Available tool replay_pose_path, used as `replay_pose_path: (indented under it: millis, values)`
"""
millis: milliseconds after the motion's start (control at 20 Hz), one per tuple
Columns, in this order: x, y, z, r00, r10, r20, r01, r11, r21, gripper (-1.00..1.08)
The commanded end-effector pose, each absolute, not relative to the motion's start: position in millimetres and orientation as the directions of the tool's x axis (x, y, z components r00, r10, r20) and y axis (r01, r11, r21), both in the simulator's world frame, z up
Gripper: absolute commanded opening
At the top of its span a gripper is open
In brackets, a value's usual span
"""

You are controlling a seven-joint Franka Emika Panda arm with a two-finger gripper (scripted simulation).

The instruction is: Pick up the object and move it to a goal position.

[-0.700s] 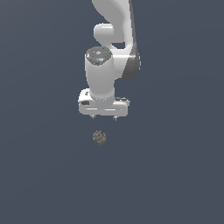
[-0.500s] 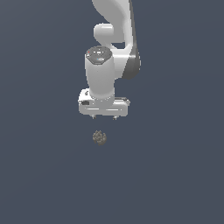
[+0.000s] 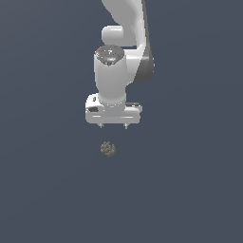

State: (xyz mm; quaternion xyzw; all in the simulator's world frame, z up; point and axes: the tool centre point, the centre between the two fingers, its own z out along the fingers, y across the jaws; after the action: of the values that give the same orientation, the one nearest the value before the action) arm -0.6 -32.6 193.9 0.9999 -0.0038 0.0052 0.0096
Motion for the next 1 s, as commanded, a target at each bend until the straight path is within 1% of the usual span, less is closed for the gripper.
replay_pose_path:
  millis: [0, 450, 950]
  values:
    - [-1, -33, 194, 1.0, -0.007, 0.01, -0.007, -1.0, 0.02, 1.0]
    - [2, -35, 189, 0.998, 0.055, 0.007, 0.054, -0.998, 0.021, 1.0]
    - [9, -41, 173, 0.971, 0.24, -0.001, 0.24, -0.971, 0.023, 1.0]
